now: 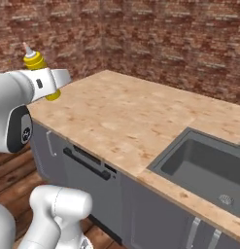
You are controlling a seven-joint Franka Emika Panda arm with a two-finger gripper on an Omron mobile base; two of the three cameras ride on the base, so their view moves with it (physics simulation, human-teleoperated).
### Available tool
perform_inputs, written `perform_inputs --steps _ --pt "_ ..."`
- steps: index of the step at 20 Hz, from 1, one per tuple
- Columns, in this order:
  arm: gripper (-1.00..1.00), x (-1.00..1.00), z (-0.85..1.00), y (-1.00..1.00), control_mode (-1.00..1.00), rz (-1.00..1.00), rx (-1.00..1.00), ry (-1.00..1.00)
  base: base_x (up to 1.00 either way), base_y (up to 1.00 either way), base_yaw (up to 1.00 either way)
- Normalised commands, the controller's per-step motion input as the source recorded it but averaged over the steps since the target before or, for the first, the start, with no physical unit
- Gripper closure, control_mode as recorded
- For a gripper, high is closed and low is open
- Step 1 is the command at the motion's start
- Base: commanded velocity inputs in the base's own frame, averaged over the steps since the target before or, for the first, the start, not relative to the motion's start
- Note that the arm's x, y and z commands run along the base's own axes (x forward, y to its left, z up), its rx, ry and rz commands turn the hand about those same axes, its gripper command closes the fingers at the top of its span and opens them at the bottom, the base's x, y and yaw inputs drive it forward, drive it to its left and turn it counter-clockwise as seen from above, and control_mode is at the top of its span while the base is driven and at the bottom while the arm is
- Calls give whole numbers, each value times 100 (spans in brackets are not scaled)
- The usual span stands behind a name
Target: Move the mustard and shaker from the cabinet to the dining counter.
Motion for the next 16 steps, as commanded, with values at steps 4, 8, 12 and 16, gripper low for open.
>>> perform_inputs --steps 4,8,12,16 --pt "100 0 0 0 100 0 0 0 55 17 -36" --pt "100 0 0 0 100 0 0 0 0 50 -25" --pt "100 0 0 0 100 0 0 0 0 26 -30" --pt "100 0 0 0 100 0 0 0 14 20 -38"
